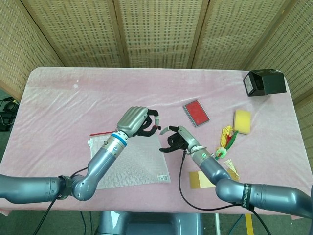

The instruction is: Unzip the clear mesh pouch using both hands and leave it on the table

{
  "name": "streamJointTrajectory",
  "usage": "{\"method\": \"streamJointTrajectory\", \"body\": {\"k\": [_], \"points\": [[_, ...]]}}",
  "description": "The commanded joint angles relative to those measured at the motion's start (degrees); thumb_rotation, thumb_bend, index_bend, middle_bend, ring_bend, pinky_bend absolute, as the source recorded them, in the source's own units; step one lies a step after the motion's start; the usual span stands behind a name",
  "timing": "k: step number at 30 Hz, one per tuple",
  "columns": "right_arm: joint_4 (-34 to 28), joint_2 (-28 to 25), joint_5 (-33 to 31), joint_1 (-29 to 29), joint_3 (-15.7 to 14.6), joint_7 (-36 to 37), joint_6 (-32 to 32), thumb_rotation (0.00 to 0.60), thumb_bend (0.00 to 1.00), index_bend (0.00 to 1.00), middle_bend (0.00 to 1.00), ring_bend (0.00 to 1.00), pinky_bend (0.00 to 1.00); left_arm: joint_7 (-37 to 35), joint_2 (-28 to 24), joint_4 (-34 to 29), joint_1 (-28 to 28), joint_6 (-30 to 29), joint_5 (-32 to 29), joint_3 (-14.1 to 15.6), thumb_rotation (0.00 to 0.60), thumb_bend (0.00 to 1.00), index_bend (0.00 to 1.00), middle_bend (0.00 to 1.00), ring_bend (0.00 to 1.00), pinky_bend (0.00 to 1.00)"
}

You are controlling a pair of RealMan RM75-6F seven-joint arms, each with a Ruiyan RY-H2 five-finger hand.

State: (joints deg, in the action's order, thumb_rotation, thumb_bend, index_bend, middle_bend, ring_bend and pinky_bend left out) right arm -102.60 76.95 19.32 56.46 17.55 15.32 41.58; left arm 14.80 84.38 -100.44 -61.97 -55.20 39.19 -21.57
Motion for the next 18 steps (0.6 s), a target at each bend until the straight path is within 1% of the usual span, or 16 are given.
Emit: {"method": "streamJointTrajectory", "body": {"k": [1,8,18], "points": [[0.3,1.1,-1.5,0.7,1.0,-0.2,0.9,0.600,0.35,0.43,0.90,0.90,1.00,-0.2,0.3,0.2,-0.1,-0.2,0.2,-0.1,0.600,0.83,0.84,0.95,0.92,1.00],[0.6,2.2,-3.8,1.7,2.4,-0.9,1.9,0.600,0.41,0.44,0.90,0.90,1.00,-0.3,1.2,0.8,-0.3,-0.8,0.7,0.0,0.600,0.83,0.84,0.95,0.92,1.00],[1.4,3.2,-6.4,2.1,3.9,-1.5,2.4,0.600,0.54,0.53,0.90,0.90,1.00,-1.3,1.9,0.7,-0.4,-1.0,1.0,-0.4,0.600,0.83,0.84,0.95,0.92,1.00]]}}
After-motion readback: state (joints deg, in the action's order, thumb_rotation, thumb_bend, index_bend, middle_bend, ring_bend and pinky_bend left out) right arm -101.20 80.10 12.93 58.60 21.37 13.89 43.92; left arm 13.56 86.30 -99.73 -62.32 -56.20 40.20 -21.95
